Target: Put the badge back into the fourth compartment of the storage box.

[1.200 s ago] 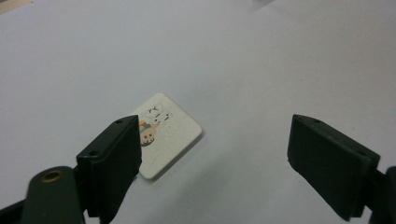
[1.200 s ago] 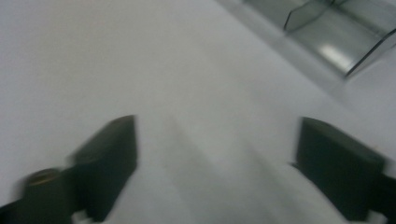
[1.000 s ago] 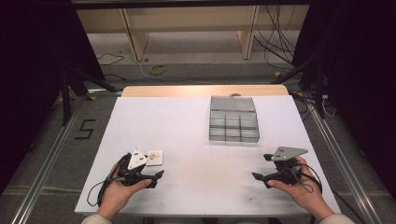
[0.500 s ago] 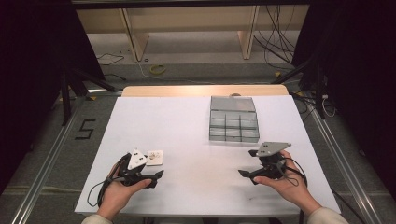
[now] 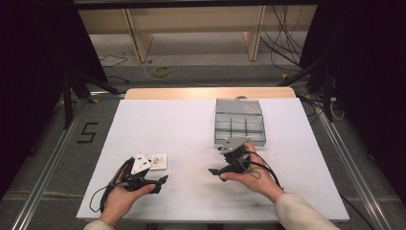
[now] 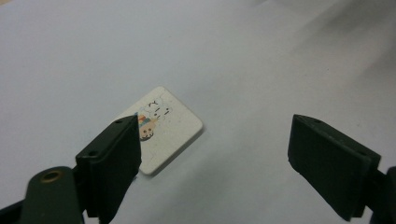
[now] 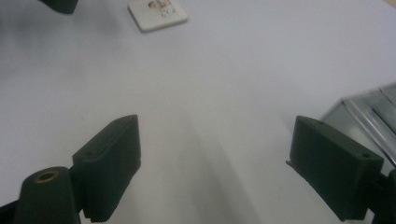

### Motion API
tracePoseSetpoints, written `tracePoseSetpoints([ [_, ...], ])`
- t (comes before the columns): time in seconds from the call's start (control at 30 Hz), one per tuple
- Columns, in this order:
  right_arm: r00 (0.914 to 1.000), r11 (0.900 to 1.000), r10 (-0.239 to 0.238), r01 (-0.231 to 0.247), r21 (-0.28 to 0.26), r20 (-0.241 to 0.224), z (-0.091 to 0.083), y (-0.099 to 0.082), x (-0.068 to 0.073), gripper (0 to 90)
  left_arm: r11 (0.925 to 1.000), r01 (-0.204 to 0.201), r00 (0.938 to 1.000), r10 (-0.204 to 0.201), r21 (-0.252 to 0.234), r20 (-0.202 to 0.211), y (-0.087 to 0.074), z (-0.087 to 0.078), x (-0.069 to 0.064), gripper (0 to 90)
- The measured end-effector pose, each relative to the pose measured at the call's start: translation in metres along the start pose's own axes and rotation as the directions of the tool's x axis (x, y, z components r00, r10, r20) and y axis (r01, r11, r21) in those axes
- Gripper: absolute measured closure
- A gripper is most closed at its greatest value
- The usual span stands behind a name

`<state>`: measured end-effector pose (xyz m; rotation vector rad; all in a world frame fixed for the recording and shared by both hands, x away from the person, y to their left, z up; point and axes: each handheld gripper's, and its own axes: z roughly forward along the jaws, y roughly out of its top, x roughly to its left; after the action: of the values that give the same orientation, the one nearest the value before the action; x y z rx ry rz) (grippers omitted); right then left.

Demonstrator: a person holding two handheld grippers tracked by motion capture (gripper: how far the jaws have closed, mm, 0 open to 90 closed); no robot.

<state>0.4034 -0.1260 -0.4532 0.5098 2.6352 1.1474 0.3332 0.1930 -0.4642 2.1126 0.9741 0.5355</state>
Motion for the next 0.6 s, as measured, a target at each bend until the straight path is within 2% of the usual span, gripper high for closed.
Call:
tracePoseSetpoints([
  [0.2,0.9996,1.0,-0.008,0.007,-0.005,-0.027,0.034,0.024,0.002,17.0,1.0,-0.003,1.0,0.003,0.003,0.001,0.0,0.0,0.0,16.8],
  [0.4,0.998,0.9992,-0.038,0.038,-0.01,-0.05,0.07,0.044,0.007,17.3,0.9999,-0.01,0.9999,0.01,0.008,-0.003,0.0,0.0,0.0,16.6],
  [0.43,0.998,0.9992,-0.038,0.038,-0.01,-0.05,0.07,0.044,0.007,17.3,0.9999,-0.009,1.0,0.009,0.008,-0.004,0.0,-0.001,0.0,16.6],
  [0.47,0.997,0.9986,-0.052,0.052,0.004,-0.057,0.081,0.049,0.009,17.3,0.9999,-0.007,0.9999,0.007,0.009,-0.01,-0.001,-0.001,0.001,16.6],
  [0.6,0.9957,0.998,-0.061,0.062,0.01,-0.07,0.099,0.058,0.011,17.4,0.9998,-0.006,0.9998,0.006,0.017,-0.016,-0.001,-0.001,0.002,16.6],
])
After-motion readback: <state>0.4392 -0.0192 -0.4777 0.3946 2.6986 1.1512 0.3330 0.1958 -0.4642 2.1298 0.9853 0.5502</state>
